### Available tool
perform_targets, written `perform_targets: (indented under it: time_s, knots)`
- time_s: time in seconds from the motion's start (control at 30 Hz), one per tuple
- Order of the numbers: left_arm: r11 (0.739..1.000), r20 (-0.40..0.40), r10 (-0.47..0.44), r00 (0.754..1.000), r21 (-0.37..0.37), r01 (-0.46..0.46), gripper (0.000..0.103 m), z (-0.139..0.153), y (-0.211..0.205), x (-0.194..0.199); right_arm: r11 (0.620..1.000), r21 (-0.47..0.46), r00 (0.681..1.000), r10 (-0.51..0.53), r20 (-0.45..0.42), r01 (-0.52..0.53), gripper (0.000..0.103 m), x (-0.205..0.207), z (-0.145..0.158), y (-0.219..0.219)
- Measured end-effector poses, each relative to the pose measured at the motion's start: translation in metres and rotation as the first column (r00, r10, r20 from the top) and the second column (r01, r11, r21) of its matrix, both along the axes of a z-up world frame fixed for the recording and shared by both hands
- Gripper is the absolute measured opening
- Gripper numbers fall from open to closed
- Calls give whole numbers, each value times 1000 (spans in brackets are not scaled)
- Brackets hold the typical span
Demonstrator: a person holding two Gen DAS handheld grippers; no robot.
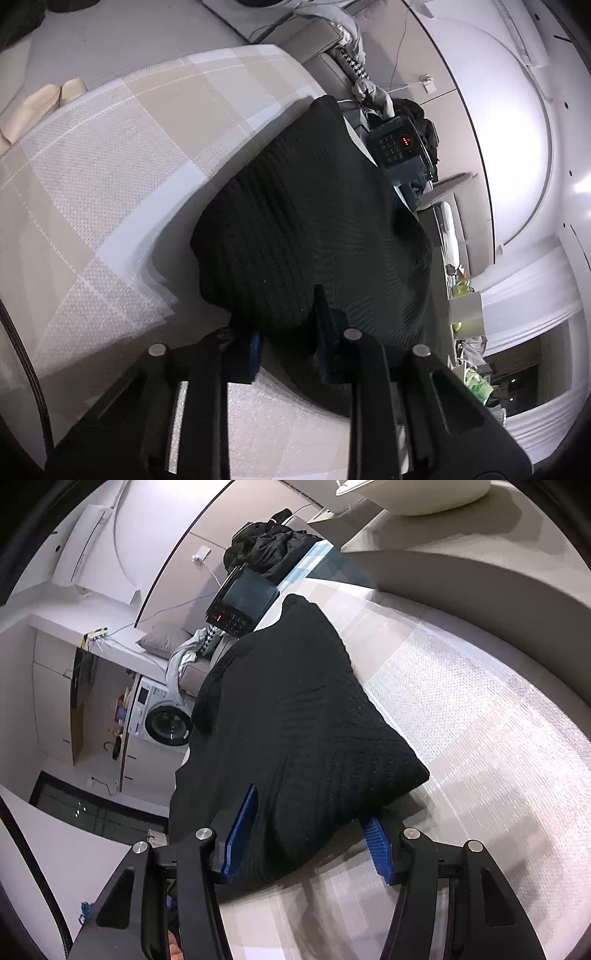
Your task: Fold small clothes
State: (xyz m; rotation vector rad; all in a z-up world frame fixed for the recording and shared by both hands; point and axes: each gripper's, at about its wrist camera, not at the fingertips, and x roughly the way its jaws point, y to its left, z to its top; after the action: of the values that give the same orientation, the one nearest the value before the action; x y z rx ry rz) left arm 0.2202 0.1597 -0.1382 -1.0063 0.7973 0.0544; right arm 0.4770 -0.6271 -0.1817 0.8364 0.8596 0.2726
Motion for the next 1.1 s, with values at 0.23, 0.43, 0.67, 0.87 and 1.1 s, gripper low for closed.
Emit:
perform_targets:
  time_s: [0.23,0.43,0.67,0.87,1.1]
  knots:
    - [998,31,-15,999,54,13,14,11,-7,-35,999,-43,1000,-9,-4,9,12,-13,-8,-2]
    - [991,18,-30,999,129,27,14,21,-8,-82,993,-63,995,100,-10,-101,11,-54,-6,-1]
    - [973,-1,-91,996,211,89,14,30,-25,-132,982,-128,991,137,-13,-137,11,-119,-5,-13]
    - [970,-23,-83,996,227,86,14,30,-38,-172,971,-163,985,170,-32,-173,11,-145,-7,-19]
    - [961,-53,-109,993,251,119,24,34,-40,-183,967,-157,980,195,-49,-200,22,-148,-7,-31]
